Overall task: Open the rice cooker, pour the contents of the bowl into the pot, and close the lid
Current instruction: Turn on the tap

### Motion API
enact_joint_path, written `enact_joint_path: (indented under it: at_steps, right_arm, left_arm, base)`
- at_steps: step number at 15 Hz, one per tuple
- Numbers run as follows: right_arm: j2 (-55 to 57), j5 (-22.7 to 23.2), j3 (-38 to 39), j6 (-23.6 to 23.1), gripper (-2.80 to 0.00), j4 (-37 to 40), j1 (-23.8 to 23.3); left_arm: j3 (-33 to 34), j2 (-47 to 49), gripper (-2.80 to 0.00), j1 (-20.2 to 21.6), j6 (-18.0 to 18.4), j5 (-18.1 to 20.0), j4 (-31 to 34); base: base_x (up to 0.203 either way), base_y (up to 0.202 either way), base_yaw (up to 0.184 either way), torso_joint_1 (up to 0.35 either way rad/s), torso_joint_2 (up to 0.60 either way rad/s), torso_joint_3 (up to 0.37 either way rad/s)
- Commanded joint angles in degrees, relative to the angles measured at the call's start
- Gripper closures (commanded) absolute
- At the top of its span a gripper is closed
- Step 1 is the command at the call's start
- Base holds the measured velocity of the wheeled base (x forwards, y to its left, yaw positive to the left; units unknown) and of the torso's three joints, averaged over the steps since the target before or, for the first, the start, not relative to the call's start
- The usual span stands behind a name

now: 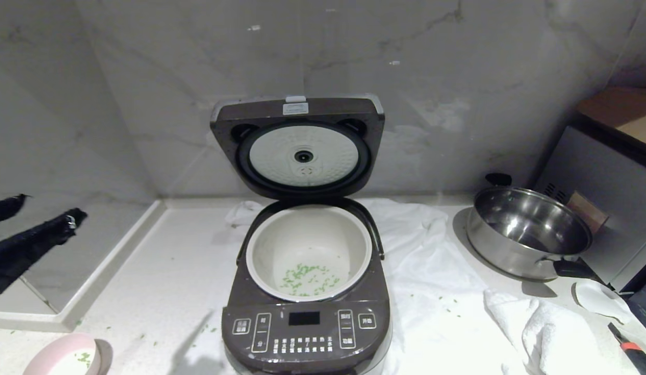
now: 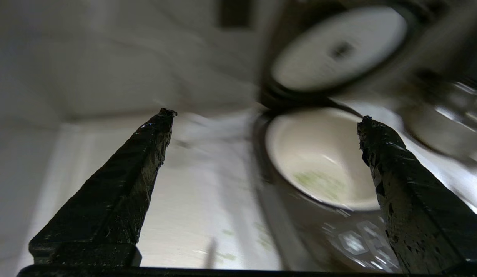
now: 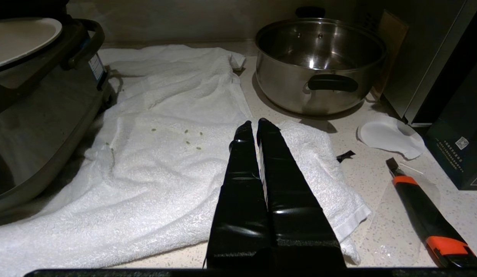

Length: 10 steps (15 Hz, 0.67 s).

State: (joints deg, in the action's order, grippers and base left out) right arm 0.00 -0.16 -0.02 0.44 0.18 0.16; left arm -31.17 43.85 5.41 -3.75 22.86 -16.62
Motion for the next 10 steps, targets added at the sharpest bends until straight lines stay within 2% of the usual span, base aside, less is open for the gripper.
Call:
enact_joint_path:
  at_steps: [1, 2, 3, 4, 5, 8, 10]
  right_arm:
    - [0.00, 0.07, -0.04, 0.00, 0.00, -0.01, 0.02]
    - [0.00, -0.02, -0.05, 0.00, 0.00, -0.01, 0.02]
    - [0.00, 0.04, -0.06, 0.00, 0.00, -0.01, 0.02]
    - [0.00, -0.02, -0.06, 0.00, 0.00, -0.01, 0.02]
    - [0.00, -0.02, -0.06, 0.00, 0.00, -0.01, 0.02]
    - [0.00, -0.02, -0.04, 0.00, 0.00, -0.01, 0.02]
    - [0.00, -0.02, -0.06, 0.00, 0.00, -0.01, 0.02]
  left_arm:
    - [0.72, -10.64, -2.80, 4.98, 0.63, -0.77, 0.24]
    - [1.24, -13.77, -2.80, 4.86, 1.00, 0.59, 1.59]
    - [1.31, -16.50, -2.80, 4.18, 1.49, 2.83, 5.65]
    - [1.18, -17.77, -2.80, 2.78, 1.93, 4.12, 9.95]
    - [1.39, -18.96, -2.80, 1.34, 2.44, 4.70, 11.11]
    - [3.66, -23.48, -2.80, -3.64, 3.92, 4.25, 14.06]
    - [7.60, -28.56, -2.80, -3.45, 4.95, 2.94, 15.13]
  base:
    - [0.000, 0.000, 0.000, 0.000, 0.00, 0.000]
    - [0.000, 0.000, 0.000, 0.000, 0.00, 0.000]
    - [0.000, 0.000, 0.000, 0.000, 0.00, 0.000]
    - [0.000, 0.000, 0.000, 0.000, 0.00, 0.000]
    - [0.000, 0.000, 0.000, 0.000, 0.00, 0.000]
    - [0.000, 0.000, 0.000, 0.000, 0.00, 0.000]
    - [0.000, 0.000, 0.000, 0.000, 0.00, 0.000]
